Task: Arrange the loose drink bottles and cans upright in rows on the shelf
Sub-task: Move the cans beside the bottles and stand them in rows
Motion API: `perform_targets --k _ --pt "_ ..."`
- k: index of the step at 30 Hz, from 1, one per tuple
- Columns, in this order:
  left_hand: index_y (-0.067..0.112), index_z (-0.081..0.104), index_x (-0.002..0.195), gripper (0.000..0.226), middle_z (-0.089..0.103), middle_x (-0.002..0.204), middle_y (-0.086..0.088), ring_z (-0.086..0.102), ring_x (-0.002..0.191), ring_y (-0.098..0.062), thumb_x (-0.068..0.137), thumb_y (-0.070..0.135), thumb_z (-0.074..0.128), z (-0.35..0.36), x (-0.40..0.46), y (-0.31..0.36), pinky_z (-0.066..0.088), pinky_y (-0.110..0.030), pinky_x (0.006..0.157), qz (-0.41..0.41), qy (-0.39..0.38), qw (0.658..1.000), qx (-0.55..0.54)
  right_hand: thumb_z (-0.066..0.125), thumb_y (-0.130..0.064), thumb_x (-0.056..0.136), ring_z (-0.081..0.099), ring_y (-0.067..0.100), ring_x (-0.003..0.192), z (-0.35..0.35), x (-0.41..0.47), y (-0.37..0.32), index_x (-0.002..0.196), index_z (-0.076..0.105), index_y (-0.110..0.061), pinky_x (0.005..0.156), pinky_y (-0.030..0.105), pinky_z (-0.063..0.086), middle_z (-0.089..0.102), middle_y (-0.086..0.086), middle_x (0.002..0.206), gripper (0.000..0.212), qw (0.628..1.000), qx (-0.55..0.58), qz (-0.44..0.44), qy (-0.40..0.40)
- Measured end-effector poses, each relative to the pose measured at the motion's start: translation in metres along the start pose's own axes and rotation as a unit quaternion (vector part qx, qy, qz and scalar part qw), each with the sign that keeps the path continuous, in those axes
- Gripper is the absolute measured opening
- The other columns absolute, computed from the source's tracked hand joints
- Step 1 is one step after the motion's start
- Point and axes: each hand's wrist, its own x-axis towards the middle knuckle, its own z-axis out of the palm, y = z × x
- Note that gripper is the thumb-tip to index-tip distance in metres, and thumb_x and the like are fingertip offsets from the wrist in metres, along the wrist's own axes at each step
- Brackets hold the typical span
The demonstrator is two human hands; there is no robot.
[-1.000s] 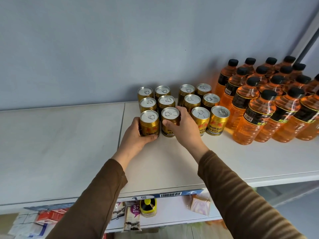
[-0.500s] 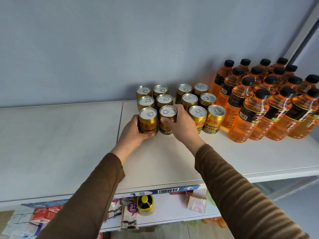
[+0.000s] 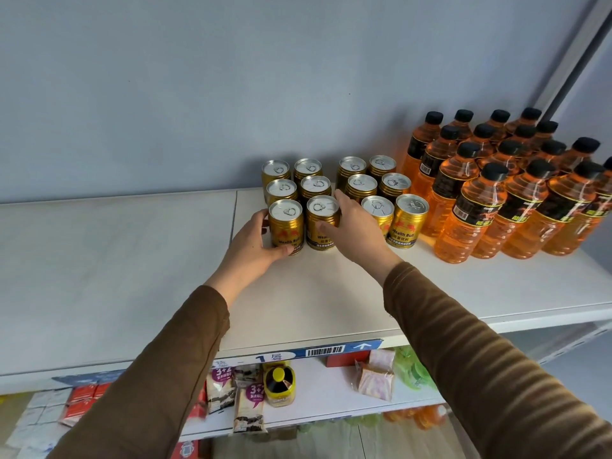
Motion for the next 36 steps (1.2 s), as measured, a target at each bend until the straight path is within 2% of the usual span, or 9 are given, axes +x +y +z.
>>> perform_targets --k 3,6,14,18,25,32,36 --pt "0.027 0.028 0.152 0.095 0.044 0.151 0.001 0.044 0.134 -0.016 0.076 0.043 0.083 -0.011 -0.003 0.005 0.039 -0.036 0.108 0.024 0.025 0.999 0.038 0.067 -0.033 0.090 0.054 0.026 0.122 -0.005 -0.003 0.001 0.149 0.033 -0.015 0.090 0.033 0.045 0.053 0.008 0.138 0.071 0.999 -0.030 -0.030 0.007" --pt "0.023 0.026 0.154 0.097 0.040 0.154 -0.002 0.038 0.139 -0.019 0.077 0.043 0.082 -0.021 -0.005 0.012 0.034 -0.038 0.113 0.071 0.032 0.991 0.105 0.069 -0.030 0.089 0.049 0.026 0.129 -0.009 -0.005 0.000 0.154 0.024 -0.015 0.097 0.036 0.046 0.045 0.008 0.148 0.080 0.994 -0.084 -0.068 0.002" --pt "0.018 0.020 0.157 0.101 0.027 0.160 -0.002 0.020 0.146 -0.019 0.080 0.043 0.079 -0.030 -0.011 0.035 0.020 -0.030 0.115 0.148 0.041 0.967 0.206 0.069 -0.043 0.087 0.026 0.026 0.145 -0.022 -0.011 0.005 0.155 0.023 -0.019 0.113 0.039 0.031 0.030 0.005 0.158 0.086 0.979 -0.152 -0.135 0.010" --pt "0.019 0.017 0.158 0.102 0.023 0.163 -0.001 0.017 0.147 -0.017 0.081 0.041 0.080 -0.022 -0.012 0.046 0.017 -0.028 0.115 0.142 0.033 0.964 0.224 0.071 -0.045 0.085 0.024 0.025 0.145 -0.032 -0.009 0.012 0.154 0.024 -0.019 0.115 0.038 0.027 0.031 0.005 0.158 0.088 0.974 -0.157 -0.161 0.004" --pt "0.019 0.021 0.157 0.096 0.026 0.161 -0.002 0.020 0.147 -0.021 0.082 0.038 0.079 -0.012 -0.005 0.066 0.023 -0.036 0.118 0.101 0.024 0.957 0.271 0.073 -0.040 0.083 0.034 0.025 0.138 -0.038 0.006 0.023 0.152 0.031 -0.019 0.109 0.036 0.035 0.044 0.004 0.149 0.084 0.958 -0.166 -0.231 -0.028" --pt "0.023 0.024 0.157 0.094 0.030 0.161 -0.002 0.026 0.145 -0.023 0.082 0.038 0.079 -0.008 0.007 0.068 0.028 -0.039 0.116 0.075 -0.011 0.950 0.302 0.073 -0.035 0.085 0.039 0.029 0.135 -0.038 0.022 0.018 0.151 0.032 -0.019 0.106 0.038 0.037 0.046 0.007 0.147 0.079 0.957 -0.141 -0.241 -0.075" --pt "0.022 0.029 0.156 0.088 0.039 0.156 -0.005 0.033 0.139 -0.025 0.083 0.035 0.078 -0.012 0.014 0.066 0.032 -0.039 0.111 0.082 -0.017 0.947 0.310 0.072 -0.034 0.086 0.043 0.029 0.132 -0.035 0.028 0.017 0.151 0.033 -0.020 0.101 0.038 0.039 0.052 0.008 0.141 0.077 0.959 -0.136 -0.229 -0.098"
